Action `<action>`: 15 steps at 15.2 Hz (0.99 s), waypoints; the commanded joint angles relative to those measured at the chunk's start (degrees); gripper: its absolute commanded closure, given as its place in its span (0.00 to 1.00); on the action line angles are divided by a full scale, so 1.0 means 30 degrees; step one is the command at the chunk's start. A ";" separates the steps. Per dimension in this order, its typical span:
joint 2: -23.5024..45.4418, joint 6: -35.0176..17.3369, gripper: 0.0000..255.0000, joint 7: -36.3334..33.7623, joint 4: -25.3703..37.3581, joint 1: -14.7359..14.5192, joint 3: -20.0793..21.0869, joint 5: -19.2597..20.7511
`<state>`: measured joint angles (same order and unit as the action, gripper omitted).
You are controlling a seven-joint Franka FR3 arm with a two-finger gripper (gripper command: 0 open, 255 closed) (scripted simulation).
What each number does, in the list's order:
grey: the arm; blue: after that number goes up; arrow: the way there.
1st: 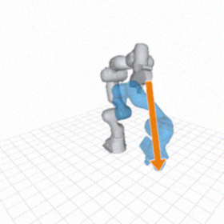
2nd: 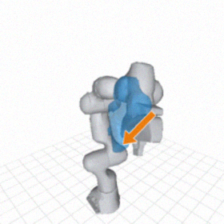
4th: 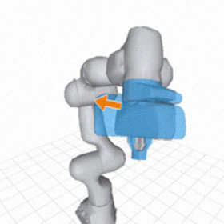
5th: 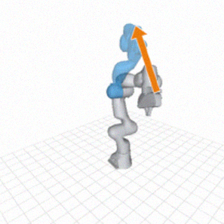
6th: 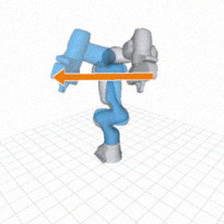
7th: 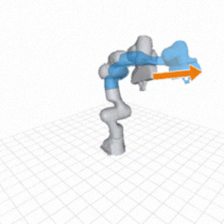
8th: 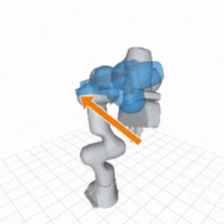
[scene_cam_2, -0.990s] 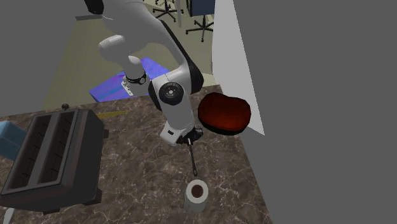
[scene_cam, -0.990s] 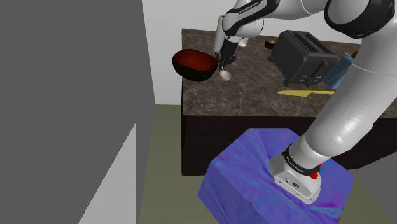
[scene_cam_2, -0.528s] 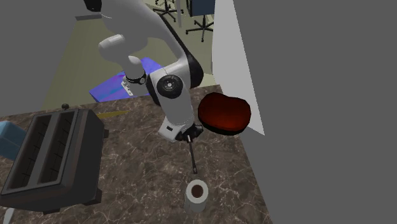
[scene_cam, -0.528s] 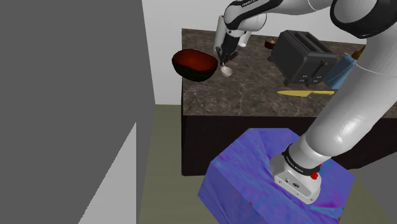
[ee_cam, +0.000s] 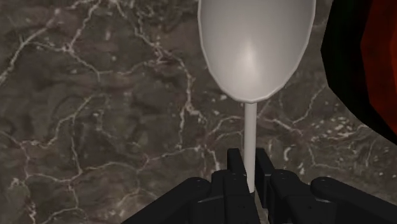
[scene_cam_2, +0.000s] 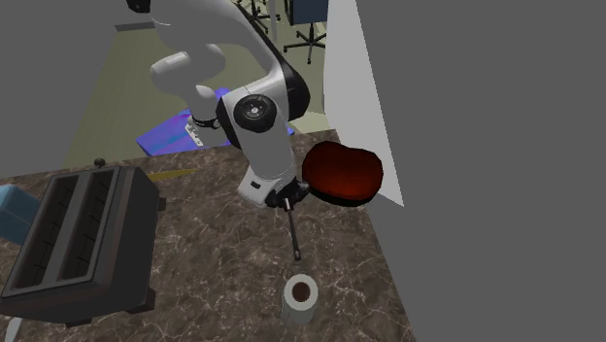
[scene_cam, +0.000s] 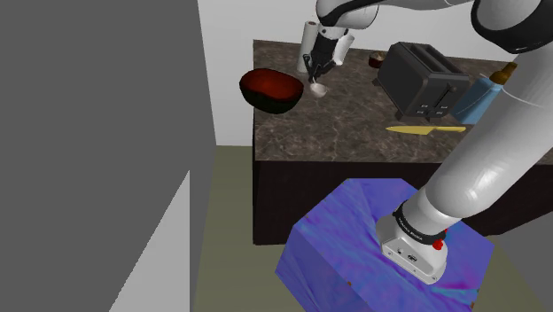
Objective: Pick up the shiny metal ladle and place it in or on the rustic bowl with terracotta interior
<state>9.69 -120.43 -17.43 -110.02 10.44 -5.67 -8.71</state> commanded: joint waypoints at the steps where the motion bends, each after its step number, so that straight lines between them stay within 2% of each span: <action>1: -0.0152 0.0438 1.00 -0.0090 0.0285 -0.0011 -0.0004 0.0057; 15: -0.1014 0.3786 1.00 -0.0559 0.2802 0.0005 -0.0061 0.0354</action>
<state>6.87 -109.85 -18.88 -102.16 10.52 -5.89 -7.72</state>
